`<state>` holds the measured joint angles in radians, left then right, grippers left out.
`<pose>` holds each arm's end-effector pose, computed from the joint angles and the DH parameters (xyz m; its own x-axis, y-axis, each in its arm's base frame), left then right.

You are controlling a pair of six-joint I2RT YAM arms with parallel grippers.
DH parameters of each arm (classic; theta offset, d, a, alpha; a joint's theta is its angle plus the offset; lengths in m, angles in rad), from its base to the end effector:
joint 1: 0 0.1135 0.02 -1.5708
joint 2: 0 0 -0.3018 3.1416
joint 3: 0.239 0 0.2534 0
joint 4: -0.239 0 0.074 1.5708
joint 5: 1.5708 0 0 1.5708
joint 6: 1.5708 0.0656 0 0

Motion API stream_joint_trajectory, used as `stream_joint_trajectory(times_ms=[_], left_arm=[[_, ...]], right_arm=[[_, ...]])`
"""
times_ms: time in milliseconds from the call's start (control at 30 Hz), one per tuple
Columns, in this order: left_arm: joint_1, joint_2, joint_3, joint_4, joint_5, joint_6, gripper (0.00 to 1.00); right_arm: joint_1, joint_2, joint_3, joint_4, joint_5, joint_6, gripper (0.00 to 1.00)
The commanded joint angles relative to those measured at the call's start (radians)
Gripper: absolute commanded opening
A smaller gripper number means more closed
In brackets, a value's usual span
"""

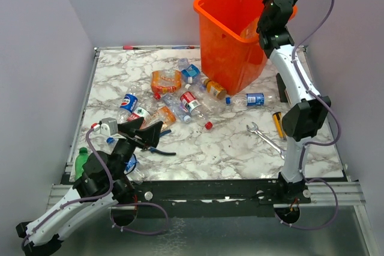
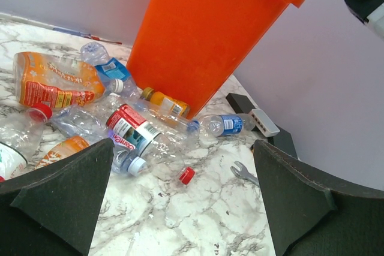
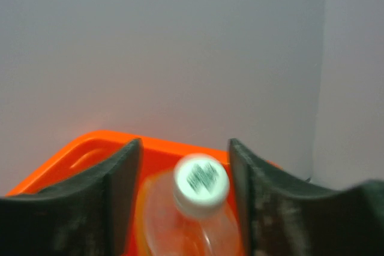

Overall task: Put the plastic bottles in the bin
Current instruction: Place the plastic bottle in the trash bin, then pick up the plastic bottle at the center of the board.

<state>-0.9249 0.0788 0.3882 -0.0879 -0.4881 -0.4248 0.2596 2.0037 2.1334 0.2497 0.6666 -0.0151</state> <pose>0.0631 -0.0327 0.2983 -0.0567 -0.5295 -0.8464 0.4462 0.7449 -0.4959 0.4933 0.0890 0.5253 0.3526 0.0814 -0.9322 0.3587 0.9084 0.2150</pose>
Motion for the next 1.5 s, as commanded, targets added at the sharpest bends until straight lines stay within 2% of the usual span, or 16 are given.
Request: stream_joint_trajectory(times_ms=[0,100,233,333,433,533,700,867,933,1000,1067,1133,1267,1400,1467], left_arm=[[-0.003,0.027,0.005,0.005,0.008,0.017,0.99],[-0.004,0.03,0.006,0.005,0.004,0.019,0.99],[-0.003,0.034,0.005,0.003,-0.005,0.021,0.99],[-0.003,0.043,0.006,-0.004,-0.019,0.02,0.99],[-0.003,0.056,0.017,-0.033,-0.053,0.018,0.99],[-0.003,0.074,0.031,-0.082,-0.115,0.004,0.99],[-0.004,0.126,0.061,-0.184,-0.232,-0.04,0.99],[-0.003,0.223,0.096,-0.227,-0.263,-0.072,0.99],[-0.004,0.273,0.114,-0.226,-0.27,-0.085,0.99],[-0.003,0.313,0.133,-0.224,-0.273,-0.083,0.99],[-0.003,0.342,0.149,-0.217,-0.27,-0.07,0.99],[-0.004,0.355,0.15,-0.2,-0.247,-0.041,0.99],[-0.003,0.343,0.114,-0.189,-0.21,-0.029,0.99],[-0.003,0.32,0.095,-0.165,-0.197,-0.021,0.99],[-0.004,0.312,0.093,-0.166,-0.202,-0.019,0.99]], right_arm=[[-0.006,0.013,0.126,-0.132,-0.089,0.078,0.8],[-0.004,-0.021,0.161,-0.148,-0.148,0.13,0.98],[0.029,-0.122,0.159,-0.166,-0.226,0.205,1.0],[0.079,-0.254,0.083,-0.213,-0.355,0.289,1.0],[0.165,-0.435,-0.125,-0.227,-0.508,0.344,1.0],[0.267,-0.663,-0.426,-0.19,-0.64,0.384,1.0],[0.38,-0.872,-0.794,-0.317,-0.715,0.494,1.0],[0.391,-0.97,-1.056,-0.529,-0.709,0.631,1.0],[0.39,-1.016,-1.16,-0.556,-0.689,0.678,1.0],[0.391,-1.089,-1.297,-0.518,-0.672,0.706,1.0],[0.391,-1.178,-1.457,-0.375,-0.69,0.696,1.0],[0.391,-1.247,-1.562,-0.304,-0.717,0.684,1.0],[0.391,-1.224,-1.64,-0.29,-0.759,0.635,1.0],[0.391,-1.059,-1.633,-0.28,-0.744,0.59,0.93],[0.391,-0.977,-1.633,-0.22,-0.737,0.582,0.91]])
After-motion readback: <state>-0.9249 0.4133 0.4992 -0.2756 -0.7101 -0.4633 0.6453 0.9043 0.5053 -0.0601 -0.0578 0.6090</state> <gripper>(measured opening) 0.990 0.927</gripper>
